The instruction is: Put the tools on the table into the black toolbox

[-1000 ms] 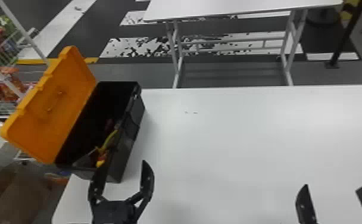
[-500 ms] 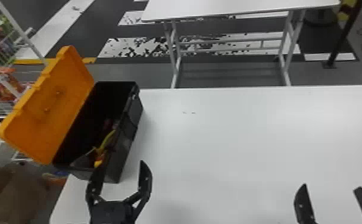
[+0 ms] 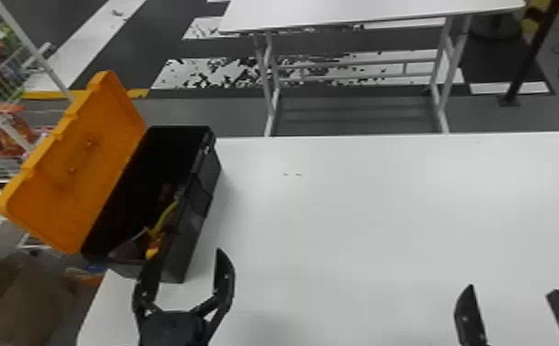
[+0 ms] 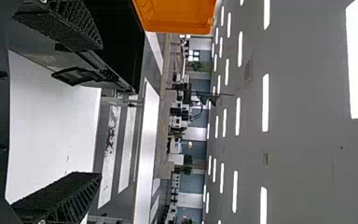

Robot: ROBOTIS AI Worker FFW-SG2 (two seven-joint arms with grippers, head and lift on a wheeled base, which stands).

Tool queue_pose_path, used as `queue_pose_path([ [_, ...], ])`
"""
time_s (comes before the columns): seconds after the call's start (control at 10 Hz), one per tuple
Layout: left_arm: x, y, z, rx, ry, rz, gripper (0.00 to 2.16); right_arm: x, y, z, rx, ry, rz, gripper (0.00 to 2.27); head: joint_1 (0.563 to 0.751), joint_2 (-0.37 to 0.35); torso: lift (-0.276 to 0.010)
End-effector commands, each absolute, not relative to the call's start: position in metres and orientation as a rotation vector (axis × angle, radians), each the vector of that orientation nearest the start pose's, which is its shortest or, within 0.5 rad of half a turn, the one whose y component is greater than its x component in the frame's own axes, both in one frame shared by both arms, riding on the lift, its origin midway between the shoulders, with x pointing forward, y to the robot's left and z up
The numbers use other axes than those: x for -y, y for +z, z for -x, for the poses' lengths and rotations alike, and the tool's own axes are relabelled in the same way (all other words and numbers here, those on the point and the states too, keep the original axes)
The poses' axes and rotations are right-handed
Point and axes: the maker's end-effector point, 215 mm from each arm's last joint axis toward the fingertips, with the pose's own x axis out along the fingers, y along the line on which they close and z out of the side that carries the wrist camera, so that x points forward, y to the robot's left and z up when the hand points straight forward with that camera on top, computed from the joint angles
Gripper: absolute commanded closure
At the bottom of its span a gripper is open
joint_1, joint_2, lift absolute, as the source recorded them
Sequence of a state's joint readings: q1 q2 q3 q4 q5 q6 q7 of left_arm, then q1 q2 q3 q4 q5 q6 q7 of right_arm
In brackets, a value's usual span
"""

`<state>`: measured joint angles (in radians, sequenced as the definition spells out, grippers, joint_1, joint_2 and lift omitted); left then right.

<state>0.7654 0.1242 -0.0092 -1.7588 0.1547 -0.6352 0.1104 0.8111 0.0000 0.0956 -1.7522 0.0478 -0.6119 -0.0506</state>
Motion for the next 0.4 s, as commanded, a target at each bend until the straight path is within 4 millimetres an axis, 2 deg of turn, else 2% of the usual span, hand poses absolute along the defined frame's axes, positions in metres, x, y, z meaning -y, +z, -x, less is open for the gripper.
queue_pose_path([
  [0.0, -0.2835, -0.4023, -0.3142, 0.047, 0.105, 0.050, 0.02, 0.1808, -0.4207, -0.2928, -0.012, 0.043, -0.031, 0.12, 0.695, 0.197, -0.075],
  [0.3, -0.2833, -0.4050, -0.3142, 0.043, 0.103, 0.048, 0.02, 0.1825, -0.4197, -0.2926, -0.007, 0.040, -0.034, 0.12, 0.695, 0.197, -0.075],
])
